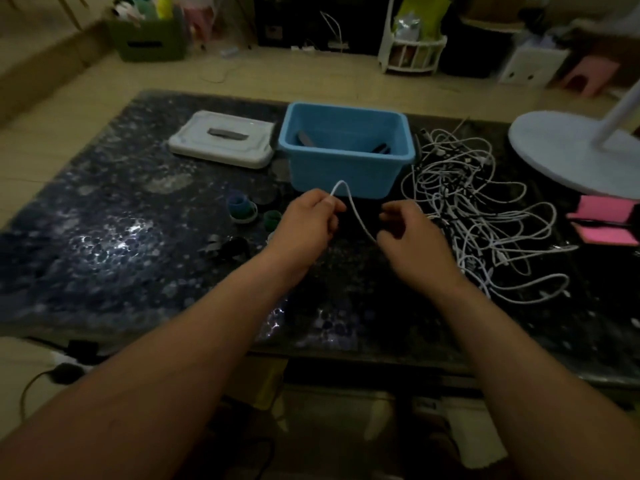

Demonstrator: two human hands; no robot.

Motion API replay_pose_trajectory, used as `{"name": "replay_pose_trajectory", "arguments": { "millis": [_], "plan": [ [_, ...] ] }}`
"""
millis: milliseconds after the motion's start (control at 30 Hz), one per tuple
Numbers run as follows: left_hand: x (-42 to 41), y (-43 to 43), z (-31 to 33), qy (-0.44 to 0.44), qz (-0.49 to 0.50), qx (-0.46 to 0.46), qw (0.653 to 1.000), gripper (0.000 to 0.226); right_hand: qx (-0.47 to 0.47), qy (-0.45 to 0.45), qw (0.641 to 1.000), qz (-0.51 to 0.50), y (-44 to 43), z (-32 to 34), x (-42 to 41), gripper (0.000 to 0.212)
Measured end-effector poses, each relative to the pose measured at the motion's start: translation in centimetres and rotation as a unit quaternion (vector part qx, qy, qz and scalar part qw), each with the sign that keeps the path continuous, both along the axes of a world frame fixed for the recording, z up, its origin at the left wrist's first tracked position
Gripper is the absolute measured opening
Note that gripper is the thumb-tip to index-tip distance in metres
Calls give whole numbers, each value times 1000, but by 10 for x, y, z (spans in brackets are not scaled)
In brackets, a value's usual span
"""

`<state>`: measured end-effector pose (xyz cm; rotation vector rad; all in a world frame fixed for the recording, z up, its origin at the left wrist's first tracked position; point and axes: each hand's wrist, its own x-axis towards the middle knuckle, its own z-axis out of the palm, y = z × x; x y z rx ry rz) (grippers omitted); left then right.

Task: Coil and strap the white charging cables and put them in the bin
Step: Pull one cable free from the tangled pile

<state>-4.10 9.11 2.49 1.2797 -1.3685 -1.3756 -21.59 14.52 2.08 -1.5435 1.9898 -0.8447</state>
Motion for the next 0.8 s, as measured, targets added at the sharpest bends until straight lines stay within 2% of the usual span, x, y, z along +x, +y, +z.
{"name": "replay_pose_trajectory", "arguments": {
  "millis": [67, 100, 200, 267, 367, 567, 667, 800],
  "plan": [
    [6, 3, 8, 60, -6, 33, 998, 23, 37, 3, 997, 72, 0, -3, 10, 59],
    [9, 5, 11, 88, -12, 48, 995, 25, 43, 18, 994, 99, 1, -7, 16, 56],
    [14, 10, 15, 111, -1, 59, 992, 30, 1, 54, 992, 110, 3, -17, 32, 26],
    [15, 15, 12, 64, 24, 45, 997, 27, -33, 39, 995, 91, 5, -15, 37, 19],
    [12, 22, 1, -46, 4, 16, 999, 36, -45, 40, 994, 91, 8, -11, 45, 18],
    [12, 18, -7, -81, 5, -60, 995, 29, -19, 83, 986, 142, 8, -5, 57, 27],
    [10, 12, -4, 30, 54, 1, 998, 27, -41, 164, 977, 130, 3, -6, 49, 26],
    [12, 4, -3, 162, 109, 66, 979, 27, -32, 283, 949, 136, 2, -18, 22, 20]
  ]
}}
